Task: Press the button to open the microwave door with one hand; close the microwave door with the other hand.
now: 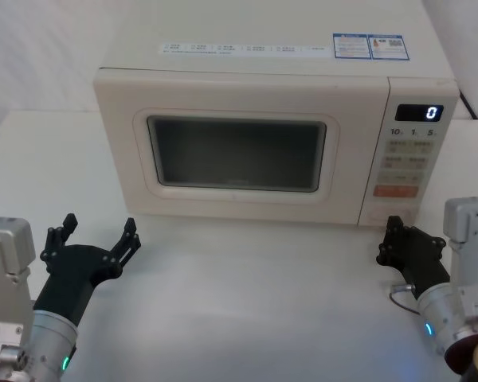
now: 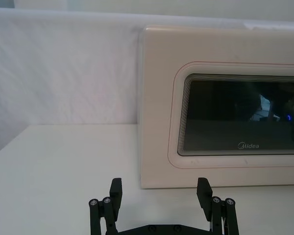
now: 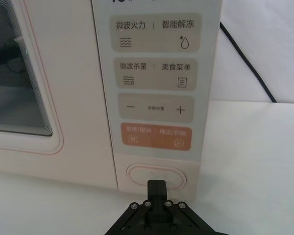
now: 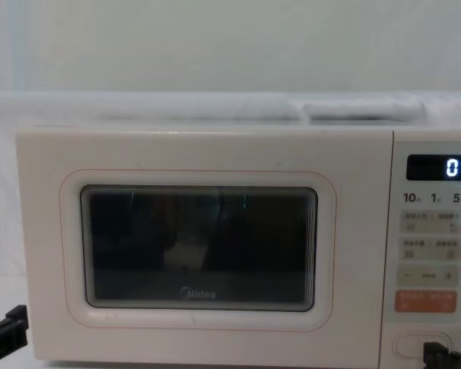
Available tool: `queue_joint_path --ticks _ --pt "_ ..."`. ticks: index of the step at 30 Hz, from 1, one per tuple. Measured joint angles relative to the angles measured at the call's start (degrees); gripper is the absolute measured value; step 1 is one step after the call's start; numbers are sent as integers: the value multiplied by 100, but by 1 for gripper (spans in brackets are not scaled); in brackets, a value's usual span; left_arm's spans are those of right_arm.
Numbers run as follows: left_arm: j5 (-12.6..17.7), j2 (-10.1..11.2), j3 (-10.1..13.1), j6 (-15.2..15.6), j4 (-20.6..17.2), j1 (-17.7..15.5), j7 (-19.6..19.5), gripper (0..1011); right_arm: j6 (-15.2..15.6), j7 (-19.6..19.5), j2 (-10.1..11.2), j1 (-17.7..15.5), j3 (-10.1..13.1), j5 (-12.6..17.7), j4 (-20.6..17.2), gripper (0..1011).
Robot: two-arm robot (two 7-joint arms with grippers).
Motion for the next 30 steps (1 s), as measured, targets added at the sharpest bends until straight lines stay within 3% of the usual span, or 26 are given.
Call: queue_joint_path --ticks 30 --pt "0 0 0 0 0 0 0 1001 -85 5 -94 327 29 -141 418 0"
